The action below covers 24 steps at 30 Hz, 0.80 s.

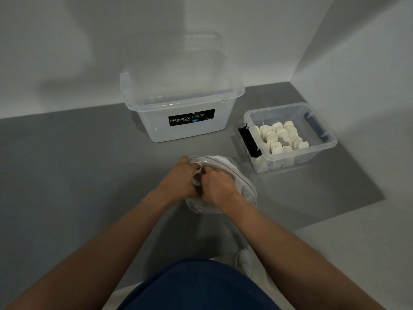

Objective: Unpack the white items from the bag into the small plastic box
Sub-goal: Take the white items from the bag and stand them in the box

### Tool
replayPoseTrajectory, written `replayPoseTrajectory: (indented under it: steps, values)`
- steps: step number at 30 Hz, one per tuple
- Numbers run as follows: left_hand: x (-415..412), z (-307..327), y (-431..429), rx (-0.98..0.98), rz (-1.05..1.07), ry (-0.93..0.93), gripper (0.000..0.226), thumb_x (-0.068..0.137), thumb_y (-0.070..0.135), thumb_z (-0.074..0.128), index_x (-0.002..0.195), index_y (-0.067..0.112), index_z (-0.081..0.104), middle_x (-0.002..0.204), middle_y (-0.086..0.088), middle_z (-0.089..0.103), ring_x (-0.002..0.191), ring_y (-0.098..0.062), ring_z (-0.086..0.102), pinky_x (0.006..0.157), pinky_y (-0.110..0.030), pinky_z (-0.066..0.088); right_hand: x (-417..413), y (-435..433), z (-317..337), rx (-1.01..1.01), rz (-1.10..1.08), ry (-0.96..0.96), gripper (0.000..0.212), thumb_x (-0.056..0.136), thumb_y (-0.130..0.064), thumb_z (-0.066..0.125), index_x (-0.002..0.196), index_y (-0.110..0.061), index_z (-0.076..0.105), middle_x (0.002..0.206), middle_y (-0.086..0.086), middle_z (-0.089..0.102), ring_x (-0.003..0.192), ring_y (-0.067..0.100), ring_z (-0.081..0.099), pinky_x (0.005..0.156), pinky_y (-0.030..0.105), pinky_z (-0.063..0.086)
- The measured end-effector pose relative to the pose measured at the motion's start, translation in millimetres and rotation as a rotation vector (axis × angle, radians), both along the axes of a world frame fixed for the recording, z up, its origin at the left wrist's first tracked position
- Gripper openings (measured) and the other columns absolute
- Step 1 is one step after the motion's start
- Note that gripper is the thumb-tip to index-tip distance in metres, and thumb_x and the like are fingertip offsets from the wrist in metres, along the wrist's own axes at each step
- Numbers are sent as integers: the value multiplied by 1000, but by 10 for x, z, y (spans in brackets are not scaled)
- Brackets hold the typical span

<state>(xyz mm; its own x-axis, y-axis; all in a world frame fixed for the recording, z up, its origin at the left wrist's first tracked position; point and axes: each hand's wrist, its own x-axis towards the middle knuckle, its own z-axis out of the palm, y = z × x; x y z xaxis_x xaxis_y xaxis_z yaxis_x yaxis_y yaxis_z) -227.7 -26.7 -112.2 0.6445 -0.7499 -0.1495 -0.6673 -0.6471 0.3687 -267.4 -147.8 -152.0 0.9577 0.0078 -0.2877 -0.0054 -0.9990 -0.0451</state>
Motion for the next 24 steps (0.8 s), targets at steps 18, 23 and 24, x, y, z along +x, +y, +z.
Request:
replayPoseTrajectory:
  steps: [18,23,24]
  values:
    - [74,-202,150,-108,124,178,45,74,39,80,116,30,67,97,-3,49,94,-19,48,75,-26,36,-307,-426,455,478,-149,-129,11,97,-31,59,98,-28,69,95,-8,71,89,13,66,78,36,56]
    - [84,-292,91,-183,219,232,15,75,51,75,84,40,71,92,-5,60,91,-20,55,77,-28,40,-304,-542,520,547,-185,-138,11,95,-32,65,102,-27,72,98,-12,72,91,6,66,85,34,57]
    - [77,-283,79,-196,233,230,15,76,49,76,86,37,73,93,-5,61,91,-19,56,78,-29,42,-316,-542,532,561,-190,-144,13,94,-33,67,105,-28,72,99,-11,72,91,4,66,85,32,57]
